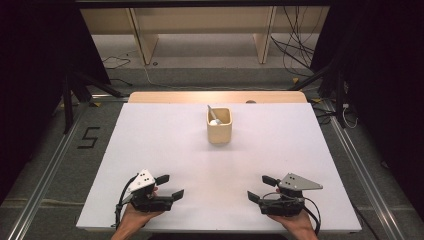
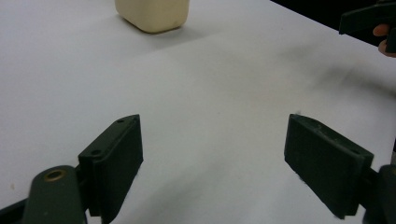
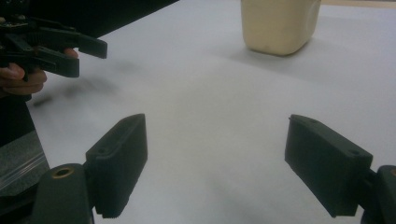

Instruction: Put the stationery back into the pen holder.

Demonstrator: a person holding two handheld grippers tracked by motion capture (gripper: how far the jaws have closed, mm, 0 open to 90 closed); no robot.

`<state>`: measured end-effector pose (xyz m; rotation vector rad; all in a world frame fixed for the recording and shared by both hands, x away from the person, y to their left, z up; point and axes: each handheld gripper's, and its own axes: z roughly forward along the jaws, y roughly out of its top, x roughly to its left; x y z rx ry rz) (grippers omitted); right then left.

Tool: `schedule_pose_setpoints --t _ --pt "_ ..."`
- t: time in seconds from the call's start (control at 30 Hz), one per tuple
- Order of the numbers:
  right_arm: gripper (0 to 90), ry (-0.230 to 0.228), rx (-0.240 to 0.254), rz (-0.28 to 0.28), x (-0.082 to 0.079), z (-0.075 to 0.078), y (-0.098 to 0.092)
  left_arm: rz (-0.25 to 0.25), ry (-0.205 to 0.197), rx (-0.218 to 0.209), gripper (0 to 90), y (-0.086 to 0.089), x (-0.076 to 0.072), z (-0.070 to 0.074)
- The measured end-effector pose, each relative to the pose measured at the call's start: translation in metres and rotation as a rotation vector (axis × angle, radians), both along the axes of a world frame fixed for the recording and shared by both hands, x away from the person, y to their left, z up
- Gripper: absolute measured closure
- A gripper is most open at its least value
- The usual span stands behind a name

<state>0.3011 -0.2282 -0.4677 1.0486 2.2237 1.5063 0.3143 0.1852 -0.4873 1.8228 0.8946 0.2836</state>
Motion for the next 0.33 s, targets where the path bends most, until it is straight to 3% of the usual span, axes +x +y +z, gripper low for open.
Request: schedule_pose_setpoints --t 0.33 --pt "21.8 0.000 -0.002 -0.002 0.0003 -0.0002 -0.0003 0.002 0.007 -0.001 19.2 0.0003 0.0011 -0.0007"
